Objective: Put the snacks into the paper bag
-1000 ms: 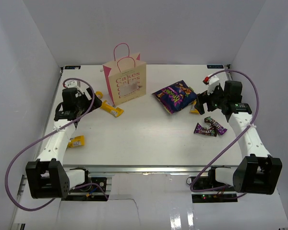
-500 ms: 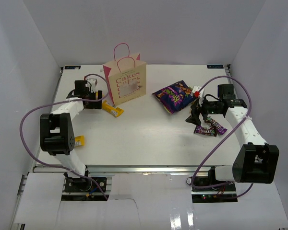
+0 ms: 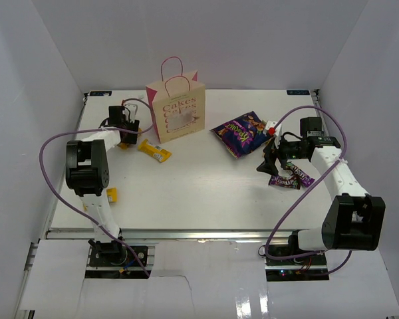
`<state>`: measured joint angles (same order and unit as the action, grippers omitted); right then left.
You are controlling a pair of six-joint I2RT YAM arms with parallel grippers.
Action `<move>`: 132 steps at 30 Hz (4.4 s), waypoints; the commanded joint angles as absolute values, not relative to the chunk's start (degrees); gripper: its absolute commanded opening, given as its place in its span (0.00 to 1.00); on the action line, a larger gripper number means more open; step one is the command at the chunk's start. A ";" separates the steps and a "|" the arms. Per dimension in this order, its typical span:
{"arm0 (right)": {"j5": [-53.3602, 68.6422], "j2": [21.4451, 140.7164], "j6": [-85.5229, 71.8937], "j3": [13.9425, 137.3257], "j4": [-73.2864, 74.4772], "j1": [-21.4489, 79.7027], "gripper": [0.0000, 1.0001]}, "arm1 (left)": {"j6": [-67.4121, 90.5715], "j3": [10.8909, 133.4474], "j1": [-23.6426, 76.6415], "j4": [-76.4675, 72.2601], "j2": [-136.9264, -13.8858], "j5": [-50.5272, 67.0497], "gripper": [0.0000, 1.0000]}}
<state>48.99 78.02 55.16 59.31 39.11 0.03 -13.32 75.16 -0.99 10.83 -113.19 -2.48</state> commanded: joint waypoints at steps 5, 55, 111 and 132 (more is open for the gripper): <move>49.57 79.28 55.28 62.05 39.99 -0.09 0.92 | -12.39 71.20 -0.97 8.88 -111.98 -0.96 0.29; 51.51 79.45 49.68 61.16 36.22 0.87 0.94 | 8.52 103.27 13.45 8.61 -105.91 17.84 0.56; 2.54 98.01 11.25 72.59 13.69 24.37 0.08 | 23.55 43.24 9.49 12.04 -52.65 -0.97 0.98; 66.09 94.75 -10.44 88.42 -2.35 -1.76 0.08 | 24.61 44.82 9.49 8.70 -55.63 5.62 0.97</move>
<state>58.15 98.43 -1.85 84.12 9.39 -0.64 24.10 43.48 9.85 10.28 -55.68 3.73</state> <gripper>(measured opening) 0.078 0.971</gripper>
